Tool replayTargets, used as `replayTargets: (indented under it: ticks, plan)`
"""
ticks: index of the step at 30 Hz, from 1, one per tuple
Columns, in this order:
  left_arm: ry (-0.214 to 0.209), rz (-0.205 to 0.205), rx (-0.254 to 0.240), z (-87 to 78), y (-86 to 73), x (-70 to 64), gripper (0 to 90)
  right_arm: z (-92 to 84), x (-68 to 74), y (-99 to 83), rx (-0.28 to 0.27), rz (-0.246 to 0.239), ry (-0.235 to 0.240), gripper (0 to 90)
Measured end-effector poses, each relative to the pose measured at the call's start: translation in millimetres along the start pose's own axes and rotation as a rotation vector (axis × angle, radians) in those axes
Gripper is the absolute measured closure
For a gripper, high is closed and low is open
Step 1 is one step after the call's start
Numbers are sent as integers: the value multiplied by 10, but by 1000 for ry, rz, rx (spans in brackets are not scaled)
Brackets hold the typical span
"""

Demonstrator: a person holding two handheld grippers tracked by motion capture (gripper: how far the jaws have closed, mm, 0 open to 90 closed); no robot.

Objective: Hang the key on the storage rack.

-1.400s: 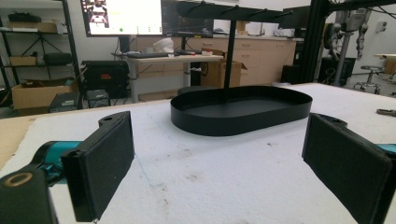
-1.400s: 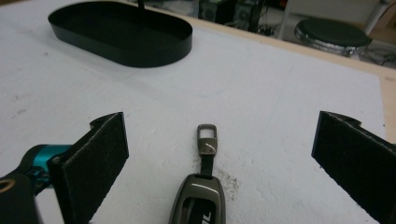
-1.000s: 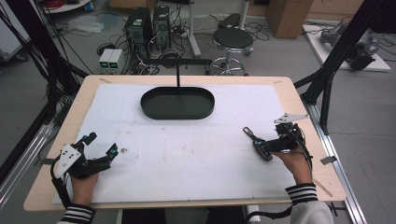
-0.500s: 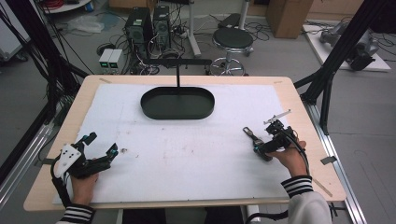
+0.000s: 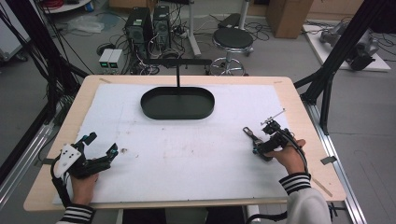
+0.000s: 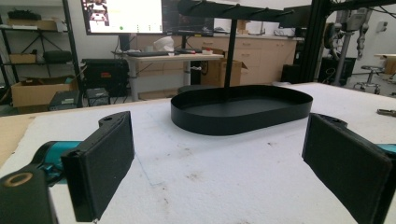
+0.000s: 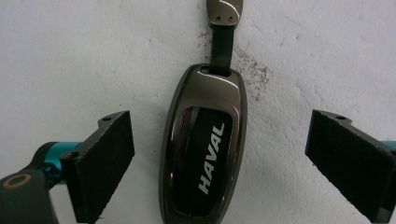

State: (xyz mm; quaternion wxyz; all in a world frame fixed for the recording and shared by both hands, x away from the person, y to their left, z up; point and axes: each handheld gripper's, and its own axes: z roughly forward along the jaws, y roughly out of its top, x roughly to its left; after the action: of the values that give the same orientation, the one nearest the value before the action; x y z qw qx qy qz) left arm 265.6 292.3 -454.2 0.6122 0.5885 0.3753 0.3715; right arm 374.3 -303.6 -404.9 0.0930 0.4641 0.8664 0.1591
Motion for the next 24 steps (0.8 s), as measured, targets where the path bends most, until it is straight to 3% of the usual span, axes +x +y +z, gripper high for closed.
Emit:
replayTargets:
  ticks: [1, 4, 9, 24]
  plan:
    - [0, 0, 0, 0, 0, 0, 96, -15, 4, 13, 14, 1, 11, 162]
    - [0, 0, 0, 0, 0, -1, 96, -13, 12, 26, 22, -5, 21, 162]
    - [0, 0, -1, 0, 0, -3, 96, 7, 28, 60, 50, -19, -4, 171]
    - [-1, 2, -1, 0, 0, -3, 96, 76, 56, 100, 119, 5, -5, 298]
